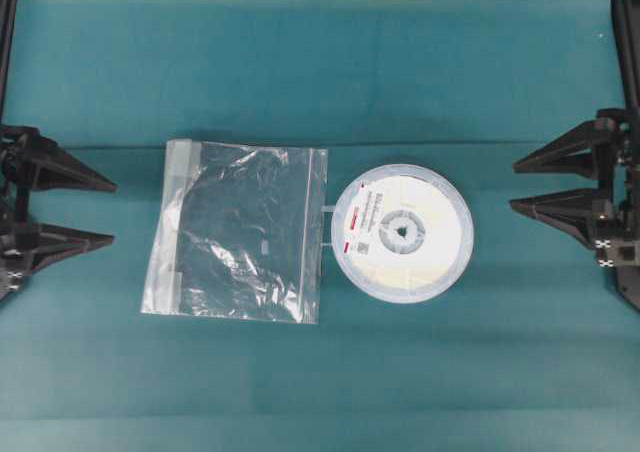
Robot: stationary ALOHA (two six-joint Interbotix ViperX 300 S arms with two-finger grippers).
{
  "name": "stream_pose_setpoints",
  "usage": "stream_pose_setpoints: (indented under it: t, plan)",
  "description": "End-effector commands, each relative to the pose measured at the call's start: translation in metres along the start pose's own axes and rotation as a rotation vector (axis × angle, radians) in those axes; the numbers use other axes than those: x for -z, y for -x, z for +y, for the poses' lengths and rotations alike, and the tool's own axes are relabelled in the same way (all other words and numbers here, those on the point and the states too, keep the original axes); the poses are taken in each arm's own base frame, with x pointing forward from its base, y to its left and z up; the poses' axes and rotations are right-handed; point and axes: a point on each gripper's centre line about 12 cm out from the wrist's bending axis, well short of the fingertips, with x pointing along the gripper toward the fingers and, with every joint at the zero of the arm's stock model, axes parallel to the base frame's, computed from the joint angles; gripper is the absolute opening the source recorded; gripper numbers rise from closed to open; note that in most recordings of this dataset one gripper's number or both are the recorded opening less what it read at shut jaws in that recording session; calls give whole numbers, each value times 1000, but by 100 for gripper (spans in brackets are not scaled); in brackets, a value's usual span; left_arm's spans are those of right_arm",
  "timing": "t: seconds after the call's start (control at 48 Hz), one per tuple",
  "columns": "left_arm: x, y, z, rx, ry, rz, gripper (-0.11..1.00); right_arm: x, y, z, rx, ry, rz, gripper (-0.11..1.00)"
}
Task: Take out the reel from the clear zip bag.
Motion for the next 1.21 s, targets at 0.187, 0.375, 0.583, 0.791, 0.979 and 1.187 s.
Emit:
stream_pose_setpoints:
  t: [0.187,0.375,0.583,0.791,0.979,1.187]
  plan:
    - [-18,12,-3,7,-7,-47,86,-12,9,2,1,81,-55,80]
    - [-18,14,-3,7,-12,-46,86,-16,12,3,-2,98,-75,80]
    - [-19,15,-3,6,-11,-49,86,-15,12,4,-5,99,-72,80]
    - [-21,17,-4,9,-11,-62,86,-14,12,4,-5,98,-71,80]
    - [-22,18,-4,9,-11,-67,86,-14,12,4,-8,99,-70,80]
    - [-23,18,-4,10,-10,-71,86,-14,12,4,-9,96,-71,80]
